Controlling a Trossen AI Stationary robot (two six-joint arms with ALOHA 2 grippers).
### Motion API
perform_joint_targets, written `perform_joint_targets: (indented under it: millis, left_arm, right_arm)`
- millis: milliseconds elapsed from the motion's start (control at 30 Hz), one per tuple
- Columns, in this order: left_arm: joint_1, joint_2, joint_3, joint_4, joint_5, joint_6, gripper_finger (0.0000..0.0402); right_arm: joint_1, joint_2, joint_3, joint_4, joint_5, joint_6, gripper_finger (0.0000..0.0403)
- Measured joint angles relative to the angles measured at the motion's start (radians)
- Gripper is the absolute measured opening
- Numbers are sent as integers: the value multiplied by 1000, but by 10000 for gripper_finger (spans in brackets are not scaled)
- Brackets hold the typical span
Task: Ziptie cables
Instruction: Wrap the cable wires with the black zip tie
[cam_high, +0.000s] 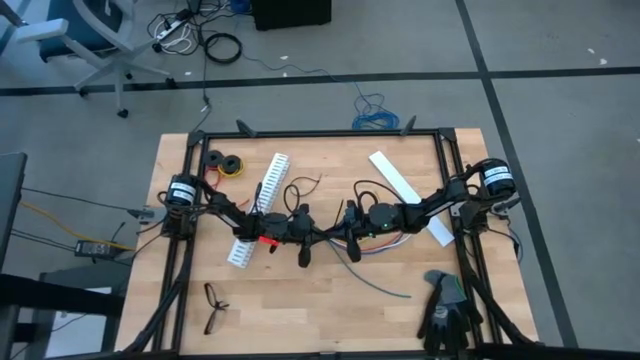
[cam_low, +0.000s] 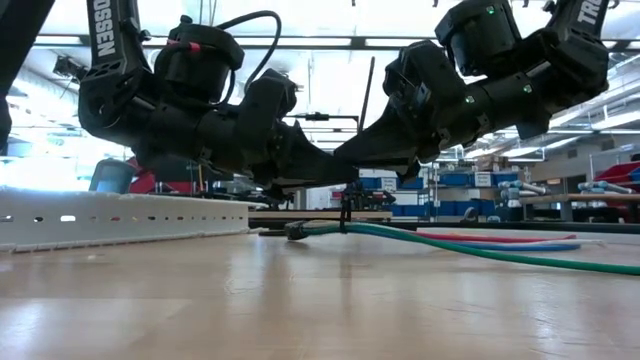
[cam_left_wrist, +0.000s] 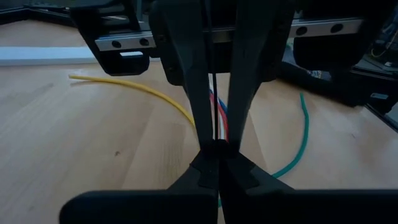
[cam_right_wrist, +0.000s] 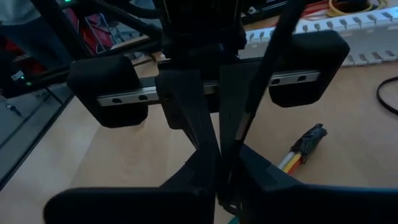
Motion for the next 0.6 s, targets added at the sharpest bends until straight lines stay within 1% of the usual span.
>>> perform_joint_targets:
  millis: [133,300,467,600]
  left_arm:
    - [0,1,0,-1,0,-2,1]
    - [0,1,-7,4,0,-2,1]
    - [0,1,-55,90,-8,-9,1]
    - [0,1,-64,126,-15,-21,0]
  right_arm:
    - [0,0,0,-8,-2,5,51]
    - [0,0,0,-14,-14,5,50]
    - [0,0,0,-22,-11,-8,48]
    - [1,0,-1,-18,20,-8,48]
